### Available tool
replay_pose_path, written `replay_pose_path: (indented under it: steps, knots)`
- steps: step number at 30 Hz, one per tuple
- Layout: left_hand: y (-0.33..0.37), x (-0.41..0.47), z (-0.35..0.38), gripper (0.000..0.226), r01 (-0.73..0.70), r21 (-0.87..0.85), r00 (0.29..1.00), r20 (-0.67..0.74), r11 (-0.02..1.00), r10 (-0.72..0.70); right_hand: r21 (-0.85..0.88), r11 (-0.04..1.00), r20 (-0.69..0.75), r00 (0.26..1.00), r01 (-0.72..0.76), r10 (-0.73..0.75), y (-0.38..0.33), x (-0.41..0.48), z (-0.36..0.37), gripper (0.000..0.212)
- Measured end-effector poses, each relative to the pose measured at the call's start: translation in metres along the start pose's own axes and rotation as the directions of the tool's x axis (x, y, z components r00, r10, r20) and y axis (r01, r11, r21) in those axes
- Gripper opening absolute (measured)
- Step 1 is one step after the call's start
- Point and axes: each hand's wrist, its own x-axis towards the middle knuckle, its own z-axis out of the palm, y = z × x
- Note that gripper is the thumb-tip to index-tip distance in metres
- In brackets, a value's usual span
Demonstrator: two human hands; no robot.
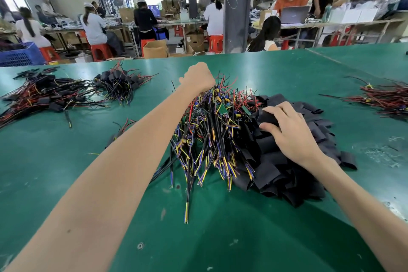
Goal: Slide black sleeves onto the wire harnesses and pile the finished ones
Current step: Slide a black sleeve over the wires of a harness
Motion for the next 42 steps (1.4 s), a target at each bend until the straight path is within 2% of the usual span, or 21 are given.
replay_pose_path:
  steps: [4,9,12,14,15,16,18,19,20,21,23,24,26,29,32,37,42]
  knots:
    - [0.004,-0.006,-0.005,0.031,-0.071,-0.243,0.997,-0.048,0.967,0.061,0.019,1.0,-0.008,1.0,-0.005,0.005,0.0,0.0,0.0,0.036]
    - [0.017,-0.013,-0.019,0.028,-0.247,-0.496,0.942,-0.325,0.832,0.086,0.038,0.999,-0.039,0.999,-0.005,0.007,0.001,0.0,0.001,0.036]
    - [0.03,-0.014,-0.033,0.023,-0.304,-0.66,0.898,-0.44,0.687,-0.026,0.042,0.999,-0.056,0.998,0.006,-0.004,0.002,-0.001,0.001,0.037]
    - [0.038,-0.015,-0.048,0.01,-0.255,-0.787,0.912,-0.389,0.562,-0.13,0.046,0.999,-0.071,0.997,0.013,-0.01,0.002,0.0,0.001,0.038]
    - [0.042,-0.017,-0.057,0.02,-0.235,-0.827,0.919,-0.361,0.511,-0.161,0.052,0.999,-0.082,0.997,0.015,-0.011,0.002,0.0,0.001,0.038]
    - [0.044,-0.019,-0.066,0.029,-0.24,-0.857,0.921,-0.35,0.457,-0.173,0.06,0.998,-0.095,0.995,0.017,-0.011,0.002,0.0,0.001,0.038]
    - [0.047,-0.027,-0.086,0.029,-0.29,-0.9,0.922,-0.354,0.324,-0.156,0.088,0.996,-0.113,0.994,0.018,-0.008,0.001,0.0,0.001,0.039]
    - [0.048,-0.031,-0.094,0.026,-0.327,-0.89,0.915,-0.383,0.319,-0.13,0.108,0.994,-0.123,0.992,0.022,-0.009,0.0,0.0,0.001,0.039]
    - [0.049,-0.036,-0.101,0.025,-0.374,-0.848,0.9,-0.429,0.376,-0.074,0.131,0.991,-0.134,0.991,0.025,-0.008,0.0,0.0,0.0,0.039]
    - [0.048,-0.042,-0.106,0.026,-0.421,-0.757,0.876,-0.483,0.5,0.005,0.15,0.988,-0.142,0.99,0.024,-0.002,-0.001,-0.001,0.0,0.04]
    - [0.038,-0.057,-0.109,0.026,-0.496,-0.408,0.789,-0.581,0.767,0.201,0.173,0.985,-0.153,0.988,0.017,0.01,-0.003,-0.001,-0.001,0.042]
    - [0.031,-0.066,-0.105,0.025,-0.516,-0.233,0.743,-0.601,0.824,0.295,0.176,0.984,-0.156,0.988,0.02,0.008,-0.005,-0.001,-0.001,0.043]
    - [0.011,-0.087,-0.09,0.025,-0.537,-0.024,0.696,-0.577,0.843,0.427,0.175,0.984,-0.158,0.987,0.028,0.0,-0.007,-0.001,-0.001,0.044]
    - [-0.025,-0.11,-0.053,0.024,-0.523,0.161,0.683,-0.508,0.837,0.525,0.17,0.985,-0.147,0.989,0.035,-0.009,-0.01,-0.002,-0.002,0.044]
    - [-0.058,-0.129,-0.015,0.018,-0.526,0.208,0.7,-0.445,0.825,0.559,0.143,0.988,-0.136,0.99,0.059,-0.039,-0.01,-0.002,-0.003,0.042]
    - [-0.085,-0.143,0.017,0.019,-0.519,0.075,0.764,-0.404,0.851,0.502,0.136,0.987,-0.113,0.991,0.083,-0.068,-0.012,-0.005,0.002,0.04]
    - [-0.087,-0.151,0.023,0.016,-0.533,-0.062,0.773,-0.443,0.844,0.455,0.177,0.978,-0.119,0.989,0.107,-0.086,-0.013,-0.005,0.005,0.035]
